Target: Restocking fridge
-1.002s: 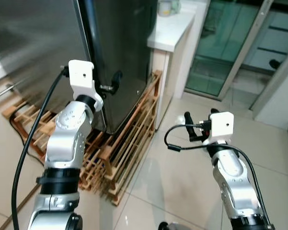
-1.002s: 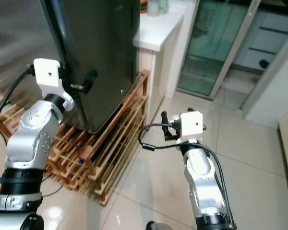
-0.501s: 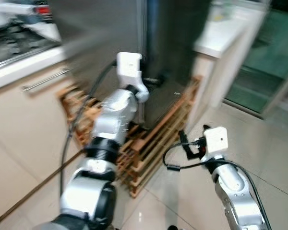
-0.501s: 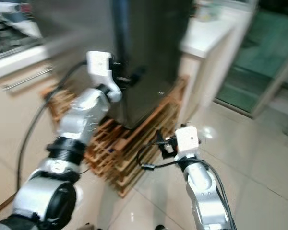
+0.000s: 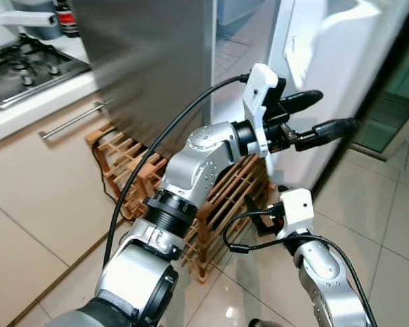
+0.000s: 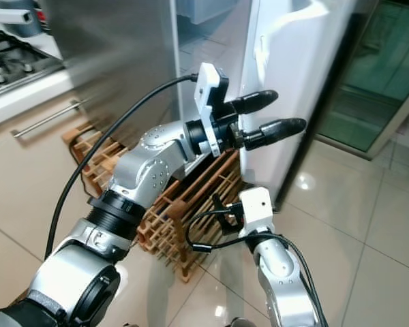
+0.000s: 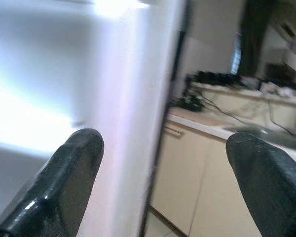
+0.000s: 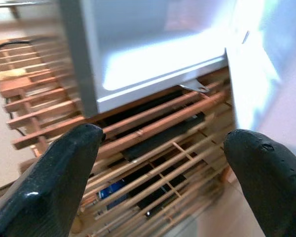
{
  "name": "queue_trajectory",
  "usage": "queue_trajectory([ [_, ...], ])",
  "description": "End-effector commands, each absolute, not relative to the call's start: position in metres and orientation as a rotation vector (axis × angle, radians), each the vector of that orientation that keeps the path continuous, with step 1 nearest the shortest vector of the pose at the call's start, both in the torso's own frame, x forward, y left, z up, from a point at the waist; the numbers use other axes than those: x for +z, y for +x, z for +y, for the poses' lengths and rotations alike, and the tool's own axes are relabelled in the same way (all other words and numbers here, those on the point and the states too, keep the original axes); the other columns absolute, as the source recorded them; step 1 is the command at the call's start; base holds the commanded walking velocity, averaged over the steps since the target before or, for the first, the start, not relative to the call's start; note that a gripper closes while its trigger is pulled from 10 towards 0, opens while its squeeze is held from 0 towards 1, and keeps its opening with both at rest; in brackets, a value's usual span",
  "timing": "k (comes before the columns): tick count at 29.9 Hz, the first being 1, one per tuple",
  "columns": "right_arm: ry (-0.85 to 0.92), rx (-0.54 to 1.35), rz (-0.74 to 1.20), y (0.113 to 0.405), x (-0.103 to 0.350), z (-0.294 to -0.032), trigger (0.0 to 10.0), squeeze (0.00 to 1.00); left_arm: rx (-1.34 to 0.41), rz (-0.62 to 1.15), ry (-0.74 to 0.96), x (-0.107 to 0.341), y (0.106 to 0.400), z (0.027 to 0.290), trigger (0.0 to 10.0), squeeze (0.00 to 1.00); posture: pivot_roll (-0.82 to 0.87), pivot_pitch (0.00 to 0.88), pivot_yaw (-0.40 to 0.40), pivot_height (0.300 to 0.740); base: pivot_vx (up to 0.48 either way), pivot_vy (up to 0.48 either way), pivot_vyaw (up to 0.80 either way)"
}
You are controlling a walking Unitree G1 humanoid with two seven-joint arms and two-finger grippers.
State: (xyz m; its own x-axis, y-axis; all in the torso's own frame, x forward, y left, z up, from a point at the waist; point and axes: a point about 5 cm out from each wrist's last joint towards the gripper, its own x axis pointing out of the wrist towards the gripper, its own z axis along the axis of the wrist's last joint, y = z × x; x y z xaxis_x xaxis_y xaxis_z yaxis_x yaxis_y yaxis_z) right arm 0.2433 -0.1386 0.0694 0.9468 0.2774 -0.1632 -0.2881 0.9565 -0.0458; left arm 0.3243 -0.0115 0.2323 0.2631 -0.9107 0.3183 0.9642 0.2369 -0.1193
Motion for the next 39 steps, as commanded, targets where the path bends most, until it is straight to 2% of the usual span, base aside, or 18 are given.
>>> queue_trajectory([
  [1, -0.069, 0.26, 0.146, 0.247, 0.073, -0.144, 10.0, 0.0, -1.115, -0.167, -0.325, 0.212, 0.334, 0.035, 10.0, 0.0, -0.1, 0.0, 0.016, 0.74, 0.0, 0.0, 0.0],
  [4, -0.069, 0.212, 0.137, 0.257, 0.075, -0.153, 10.0, 0.0, -0.872, -0.149, -0.164, 0.197, 0.342, 0.118, 10.0, 0.0, -0.08, 0.0, 0.004, 0.74, 0.0, 0.0, 0.0],
  [5, -0.069, 0.212, 0.137, 0.257, 0.075, -0.153, 10.0, 0.0, -0.872, -0.149, -0.164, 0.197, 0.342, 0.118, 10.0, 0.0, -0.08, 0.0, 0.004, 0.74, 0.0, 0.0, 0.0],
  [7, -0.069, 0.184, 0.13, 0.264, 0.078, -0.157, 10.0, 0.0, -0.765, -0.128, -0.097, 0.193, 0.339, 0.164, 10.0, 0.0, -0.05, 0.0, -0.02, 0.74, 0.0, 0.0, 0.0],
  [8, -0.063, 0.168, 0.132, 0.271, 0.079, -0.16, 10.0, 0.0, -0.721, -0.115, -0.066, 0.194, 0.331, 0.195, 10.0, 0.0, -0.03, 0.0, -0.025, 0.74, 0.0, 0.0, 0.0],
  [11, -0.066, 0.165, 0.128, 0.274, 0.08, -0.161, 10.0, 0.0, -0.719, -0.109, -0.042, 0.195, 0.325, 0.205, 10.0, 0.0, -0.03, 0.0, -0.025, 0.74, 0.0, 0.0, 0.0],
  [12, -0.064, 0.148, 0.104, 0.284, 0.086, -0.163, 10.0, 0.0, -0.802, -0.066, -0.001, 0.197, 0.303, 0.215, 10.0, 0.0, -0.01, 0.0, -0.032, 0.74, 0.0, 0.0, 0.0],
  [14, -0.076, 0.141, 0.088, 0.291, 0.09, -0.163, 10.0, 0.0, -0.847, -0.028, 0.016, 0.192, 0.291, 0.215, 10.0, 0.0, -0.01, 0.0, -0.03, 0.74, 0.0, 0.0, 0.0],
  [16, -0.059, 0.141, 0.067, 0.298, 0.094, -0.159, 10.0, 0.0, -0.731, -0.015, -0.033, 0.182, 0.298, 0.209, 10.0, 0.0, -0.01, 0.0, -0.022, 0.74, 0.0, 0.0, 0.38],
  [17, -0.059, 0.141, 0.067, 0.298, 0.094, -0.159, 10.0, 0.0, -0.731, -0.015, -0.033, 0.182, 0.298, 0.209, 10.0, 0.0, -0.01, 0.0, -0.022, 0.74, 0.0, 0.0, 0.76],
  [18, -0.011, 0.13, 0.076, 0.3, 0.095, -0.158, 10.0, 0.0, -0.656, -0.012, -0.06, 0.178, 0.304, 0.206, 10.0, 0.0, -0.01, 0.0, -0.022, 0.74, 0.0, 0.0, 0.75],
  [20, 0.109, 0.087, 0.096, 0.306, 0.097, -0.158, 10.0, 0.0, -0.407, 0.034, -0.233, 0.165, 0.321, 0.205, 10.0, 0.0, 0.0, 0.0, -0.019, 0.74, 0.0, 0.0, 0.73],
  [22, 0.127, 0.086, 0.089, 0.31, 0.1, -0.156, 10.0, 0.0, -0.219, 0.047, -0.322, 0.15, 0.325, 0.202, 10.0, 0.0, 0.0, 0.0, -0.014, 0.74, 0.0, 0.0, 0.71],
  [25, 0.078, 0.145, 0.05, 0.313, 0.105, -0.144, 10.0, 0.0, -0.236, 0.048, -0.215, 0.146, 0.315, 0.18, 10.0, 0.0, 0.0, 0.0, -0.027, 0.74, 0.0, 0.0, 0.7],
  [27, 0.078, 0.145, 0.05, 0.313, 0.105, -0.144, 10.0, 0.0, -0.236, 0.048, -0.215, 0.146, 0.315, 0.18, 10.0, 0.0, 0.0, 0.0, -0.027, 0.74, 0.0, 0.0, 0.69],
  [29, 0.058, 0.191, 0.057, 0.311, 0.101, -0.136, 10.0, 0.0, -0.171, 0.01, -0.137, 0.152, 0.315, 0.178, 10.0, 0.0, 0.01, 0.0, -0.03, 0.74, 0.0, 0.0, 0.67],
  [33, 0.072, 0.2, 0.068, 0.312, 0.099, -0.133, 10.0, 0.0, -0.085, -0.008, -0.095, 0.155, 0.317, 0.182, 10.0, 0.0, 0.03, 0.0, -0.037, 0.74, 0.0, 0.0, 0.67],
  [39, 0.079, 0.212, 0.055, 0.316, 0.1, -0.129, 10.0, 0.0, -0.081, -0.065, -0.053, 0.167, 0.318, 0.175, 10.0, 0.0, 0.04, 0.0, -0.031, 0.74, 0.0, 0.0, 0.67],
])
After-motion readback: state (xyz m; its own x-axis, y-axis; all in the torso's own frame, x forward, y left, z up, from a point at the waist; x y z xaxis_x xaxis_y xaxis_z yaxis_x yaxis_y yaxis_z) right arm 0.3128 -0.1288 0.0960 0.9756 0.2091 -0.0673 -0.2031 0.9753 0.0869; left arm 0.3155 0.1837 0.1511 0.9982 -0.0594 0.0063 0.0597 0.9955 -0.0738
